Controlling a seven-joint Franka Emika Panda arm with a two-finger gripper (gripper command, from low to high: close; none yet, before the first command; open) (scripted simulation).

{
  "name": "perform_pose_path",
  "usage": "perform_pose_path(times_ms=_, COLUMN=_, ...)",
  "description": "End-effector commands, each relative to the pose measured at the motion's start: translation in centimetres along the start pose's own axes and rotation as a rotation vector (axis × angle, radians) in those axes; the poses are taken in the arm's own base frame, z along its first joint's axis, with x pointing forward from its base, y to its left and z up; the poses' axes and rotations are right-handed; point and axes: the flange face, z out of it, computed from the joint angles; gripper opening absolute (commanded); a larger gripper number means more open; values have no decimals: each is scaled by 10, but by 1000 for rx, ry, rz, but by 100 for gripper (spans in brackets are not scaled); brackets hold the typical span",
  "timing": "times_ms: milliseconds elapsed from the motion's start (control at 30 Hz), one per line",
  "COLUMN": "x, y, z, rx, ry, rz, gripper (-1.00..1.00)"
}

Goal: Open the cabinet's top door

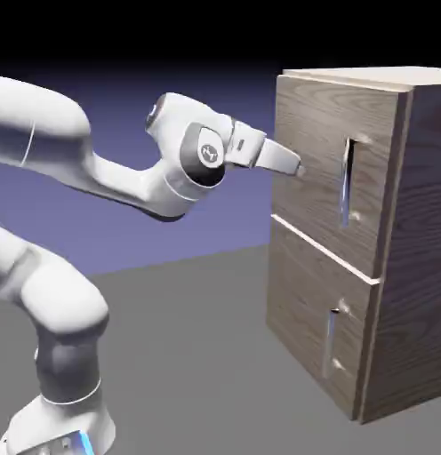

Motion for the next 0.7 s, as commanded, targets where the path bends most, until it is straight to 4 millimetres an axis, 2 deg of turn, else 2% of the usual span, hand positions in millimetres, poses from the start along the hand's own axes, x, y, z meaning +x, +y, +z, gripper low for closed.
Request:
perform_pose_path(times_ms=0, x=2, y=1, z=-2, rx=9, ry=10, rz=0, gripper=0)
perform_pose_path(times_ms=333, x=20, y=20, z=-18, rx=94, ry=110, rz=13, gripper=0)
perform_pose_path(times_ms=667, x=34, y=57, z=-19, rx=176, ry=195, rz=41, gripper=0)
